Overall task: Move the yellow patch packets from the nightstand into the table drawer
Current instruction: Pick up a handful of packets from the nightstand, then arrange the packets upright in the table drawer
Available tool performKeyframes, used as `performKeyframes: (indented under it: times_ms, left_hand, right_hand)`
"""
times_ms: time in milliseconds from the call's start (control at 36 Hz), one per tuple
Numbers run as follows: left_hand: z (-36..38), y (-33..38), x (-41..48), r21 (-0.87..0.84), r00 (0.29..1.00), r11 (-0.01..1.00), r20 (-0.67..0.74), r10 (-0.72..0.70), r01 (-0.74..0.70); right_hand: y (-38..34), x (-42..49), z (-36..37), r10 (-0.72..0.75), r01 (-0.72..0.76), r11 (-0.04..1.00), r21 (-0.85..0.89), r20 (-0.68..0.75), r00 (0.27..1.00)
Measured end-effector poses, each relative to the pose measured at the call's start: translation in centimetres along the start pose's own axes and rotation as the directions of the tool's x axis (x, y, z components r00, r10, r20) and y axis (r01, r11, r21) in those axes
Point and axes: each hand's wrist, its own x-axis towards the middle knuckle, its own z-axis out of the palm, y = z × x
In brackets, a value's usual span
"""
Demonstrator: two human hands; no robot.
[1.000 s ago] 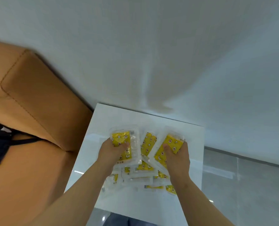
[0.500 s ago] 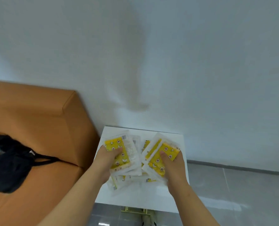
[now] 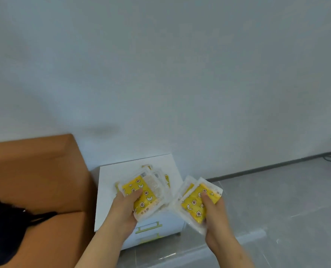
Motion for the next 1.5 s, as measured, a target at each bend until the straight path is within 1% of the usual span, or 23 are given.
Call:
performKeyframes:
  times_ms: [111, 222, 361, 472, 583, 750, 889, 1139, 1222, 1306, 1500]
  left_hand:
    - [2.4, -3.7, -5.4, 0.025, 0.998, 0.999, 0.045, 0.043, -0.044]
    - [5.3, -9.1, -11.5, 0.056, 0.996, 0.997, 0.080, 0.048, -0.052]
    - [8.9, -17.6, -20.4, 0.064, 0.995, 0.997, 0.096, -0.041, 0.034]
    - [10.3, -23.8, -27.0, 0.085, 0.990, 0.992, 0.096, -0.102, 0.094]
    - [11.1, -28.1, -33.1, 0.106, 0.986, 0.990, 0.128, -0.110, 0.097]
    - [11.2, -33.6, -41.1, 0.212, 0.972, 0.972, 0.186, -0.141, 0.100]
    - [9.5, -38.7, -47.1, 0.299, 0.959, 0.950, 0.231, -0.165, 0.091]
    - [4.6, -49.1, -59.4, 0.455, 0.933, 0.870, 0.196, -0.303, 0.187]
    - [4.4, -52.3, -62.9, 0.507, 0.911, 0.834, 0.200, -0.360, 0.218]
    - [4.7, -55.4, -66.3, 0.569, 0.890, 0.793, 0.218, -0.401, 0.218]
    - [6.9, -66.4, -76.7, 0.648, 0.880, 0.743, 0.244, -0.407, 0.164]
  right_hand:
    - [-1.3, -5.3, -5.1, -0.015, 0.015, 1.000, 0.026, -0.005, 1.000]
    - [-1.6, -10.2, -12.2, -0.034, 0.035, 0.999, 0.024, -0.030, 0.999]
    - [-0.9, -17.1, -22.7, 0.005, -0.001, 0.999, 0.049, -0.073, 0.997]
    - [-0.5, -23.0, -29.9, 0.022, -0.014, 0.997, 0.076, -0.107, 0.994]
    - [0.1, -28.3, -35.1, 0.017, -0.006, 0.998, 0.068, -0.160, 0.987]
    - [2.5, -36.0, -41.7, -0.012, 0.026, 0.998, 0.062, -0.228, 0.974]
    - [5.4, -43.8, -46.2, -0.033, 0.055, 0.996, 0.073, -0.273, 0.961]
    - [11.5, -59.0, -55.3, 0.000, 0.015, 0.999, 0.033, -0.412, 0.911]
    - [12.6, -63.0, -58.8, -0.005, 0.040, 0.997, 0.064, -0.465, 0.885]
    - [13.7, -66.9, -62.2, 0.005, 0.057, 0.993, 0.106, -0.506, 0.862]
    - [16.3, -77.3, -74.0, 0.004, 0.089, 0.986, 0.143, -0.546, 0.838]
